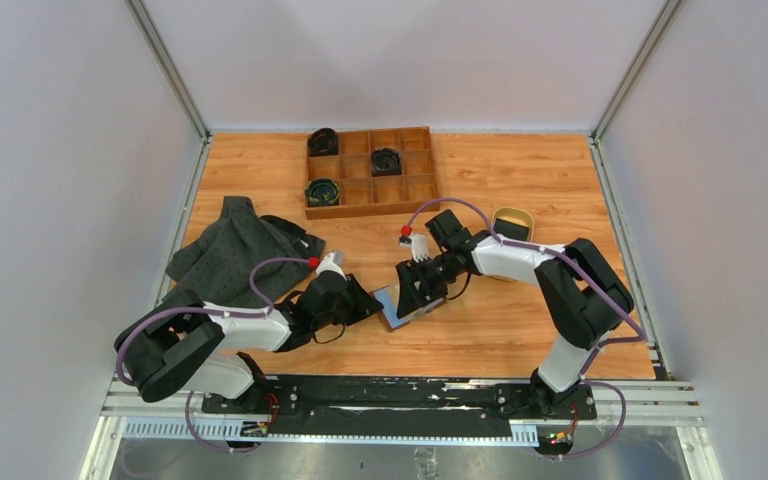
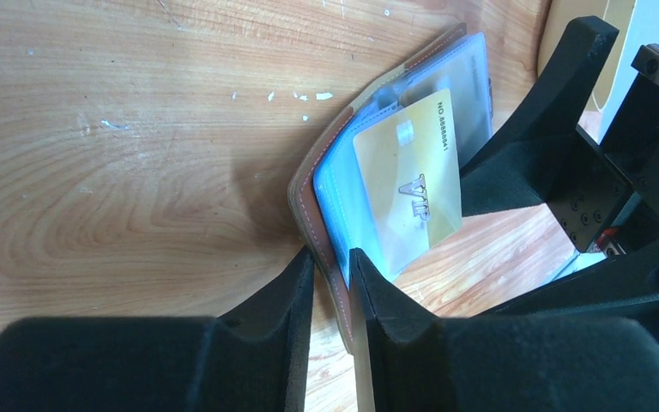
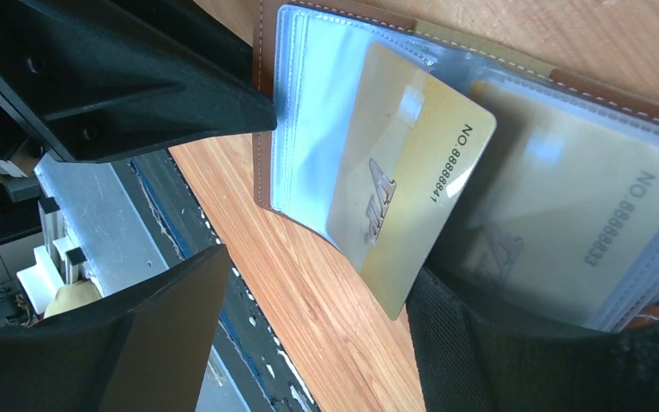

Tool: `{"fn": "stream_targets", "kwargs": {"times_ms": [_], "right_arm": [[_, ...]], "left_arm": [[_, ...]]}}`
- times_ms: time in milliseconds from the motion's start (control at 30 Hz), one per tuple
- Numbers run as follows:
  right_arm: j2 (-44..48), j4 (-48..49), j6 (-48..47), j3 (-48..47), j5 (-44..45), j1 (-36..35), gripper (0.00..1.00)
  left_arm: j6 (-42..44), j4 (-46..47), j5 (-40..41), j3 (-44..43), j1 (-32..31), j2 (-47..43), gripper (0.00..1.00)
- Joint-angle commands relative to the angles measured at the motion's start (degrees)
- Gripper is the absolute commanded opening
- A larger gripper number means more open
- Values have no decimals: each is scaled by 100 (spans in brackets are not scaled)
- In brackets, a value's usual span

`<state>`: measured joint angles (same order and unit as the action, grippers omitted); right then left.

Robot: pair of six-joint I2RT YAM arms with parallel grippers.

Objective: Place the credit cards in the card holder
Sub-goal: Insert the credit card into the card holder.

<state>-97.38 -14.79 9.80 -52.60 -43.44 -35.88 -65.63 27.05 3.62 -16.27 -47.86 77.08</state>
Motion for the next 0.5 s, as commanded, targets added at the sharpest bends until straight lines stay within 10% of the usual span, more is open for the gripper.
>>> {"fn": "stream_targets", "kwargs": {"times_ms": [0,467], "right_arm": [[-318,-638,-392,-131,545,-88,78],[-427,-1228,-1170,-568,1275,-835,78]], "left_arm": [[18,152,150,42,-31,-112,25],[45,149,121,107,12,-315,34]]}}
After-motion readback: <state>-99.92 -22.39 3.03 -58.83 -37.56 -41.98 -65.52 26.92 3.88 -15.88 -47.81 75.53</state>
